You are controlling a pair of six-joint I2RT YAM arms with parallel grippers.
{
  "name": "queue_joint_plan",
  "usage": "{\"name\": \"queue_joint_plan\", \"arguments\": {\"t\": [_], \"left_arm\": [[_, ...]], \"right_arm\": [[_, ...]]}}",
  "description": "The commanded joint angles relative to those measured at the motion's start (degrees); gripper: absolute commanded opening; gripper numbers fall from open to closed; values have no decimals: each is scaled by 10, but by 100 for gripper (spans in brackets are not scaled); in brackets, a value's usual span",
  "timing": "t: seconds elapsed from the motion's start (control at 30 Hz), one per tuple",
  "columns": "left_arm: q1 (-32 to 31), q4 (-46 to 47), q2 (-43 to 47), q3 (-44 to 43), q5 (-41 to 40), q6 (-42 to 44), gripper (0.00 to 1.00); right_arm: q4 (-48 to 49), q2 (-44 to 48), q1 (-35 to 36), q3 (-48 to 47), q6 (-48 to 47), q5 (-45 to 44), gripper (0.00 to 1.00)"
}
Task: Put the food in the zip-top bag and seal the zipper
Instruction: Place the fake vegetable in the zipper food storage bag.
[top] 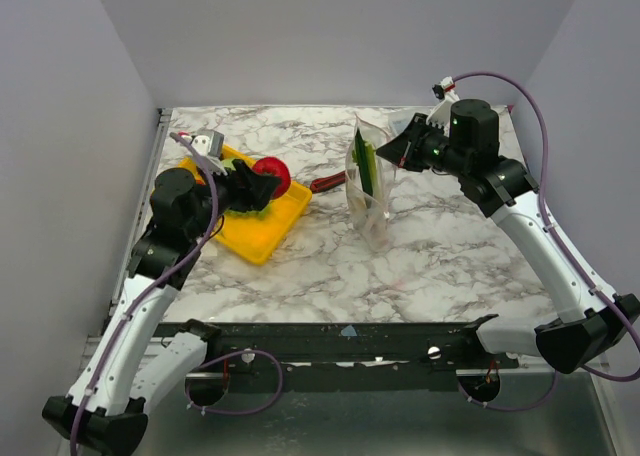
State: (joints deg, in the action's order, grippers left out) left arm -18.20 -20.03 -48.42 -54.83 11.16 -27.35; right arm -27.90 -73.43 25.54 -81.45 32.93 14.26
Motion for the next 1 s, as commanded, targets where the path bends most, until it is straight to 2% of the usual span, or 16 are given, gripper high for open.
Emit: {"name": "queue_joint_plan", "arguments": {"t": [0.0,0.07,0.23,0.3,0.43,0.67,0.77,0.9,0.97], "left_arm": [[-40,197,26,-34,187,-62,27],[-71,230,1,-59,197,-74,27],[-138,236,-87,-122,163,-73,25],[-169,214,-117,-152,121,-51,26],[-236,154,-159,-199,-28,16,27],[-270,185,-203,-201,-104,52,27],[-276,180,-221,-209,-107,56,28],[-278,172,-240,-218,-105,58,36],[-280,157,-248,-227,-107,57,46]], "right_arm": [[24,5,3,-14,-1,11,0],[25,4,3,-17,2,14,0],[42,11,3,-11,22,25,0],[44,13,2,-12,30,25,0],[40,14,3,-17,38,22,0],[38,14,2,-23,40,22,0],[37,13,3,-25,41,22,0],[37,13,3,-26,41,21,0],[36,13,3,-28,40,20,0]]}}
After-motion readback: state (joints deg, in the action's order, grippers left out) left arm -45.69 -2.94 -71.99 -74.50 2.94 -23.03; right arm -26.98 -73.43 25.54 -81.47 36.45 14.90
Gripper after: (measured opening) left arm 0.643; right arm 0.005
